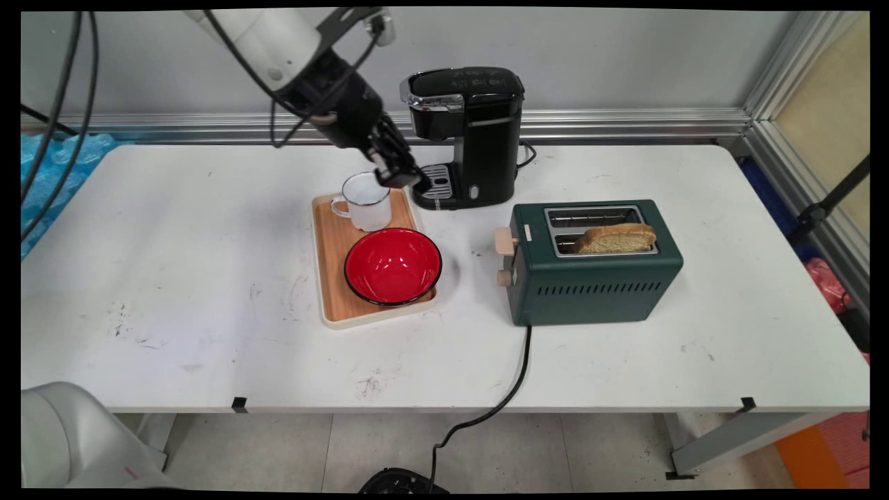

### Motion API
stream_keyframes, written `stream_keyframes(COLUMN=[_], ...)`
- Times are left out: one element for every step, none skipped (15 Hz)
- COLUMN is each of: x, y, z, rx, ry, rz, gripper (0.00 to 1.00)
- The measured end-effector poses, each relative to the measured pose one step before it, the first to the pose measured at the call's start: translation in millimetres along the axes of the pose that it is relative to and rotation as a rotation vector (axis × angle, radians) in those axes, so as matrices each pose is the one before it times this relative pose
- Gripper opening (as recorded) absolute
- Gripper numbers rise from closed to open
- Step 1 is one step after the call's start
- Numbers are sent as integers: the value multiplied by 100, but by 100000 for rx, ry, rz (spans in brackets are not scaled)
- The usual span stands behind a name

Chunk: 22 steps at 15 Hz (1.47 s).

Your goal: Press the toaster switch

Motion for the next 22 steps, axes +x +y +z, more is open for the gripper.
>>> stream_keyframes(x=[432, 267, 404, 241, 314, 319, 246, 161, 184, 107, 60, 28, -43, -97, -62, -120, -149, -138, -141, -147, -123, -81], y=[107, 59, 102, 55, 98, 98, 93, 92, 122, 77, 75, 75, 69, 65, 38, 50, 41, 23, 6, -11, -18, -48], z=[502, 323, 538, 344, 584, 657, 684, 583, 795, 585, 567, 630, 613, 479, 302, 460, 499, 473, 383, 429, 413, 334], rx=[-788, -465, -761, -439, -721, -750, -669, -551, -700, -479, -428, -410, -378, -276, -163, -252, -250, -227, -131, -126, -121, -70], ry=[870, 559, 851, 525, 666, 793, 638, 487, 531, 343, 314, 266, 74, -30, -43, -93, -129, -152, -107, -121, -119, -13], rz=[589, 372, 603, 408, 748, 721, 499, 355, 413, 223, 105, 32, -57, -100, -67, -103, -135, -116, -128, -137, -55, -3], gripper=[0, 0, 0, 0, 0, 0, 0, 0, 0, 0, 0, 0, 0, 0, 0, 0, 0, 0, 0, 0, 0, 0])
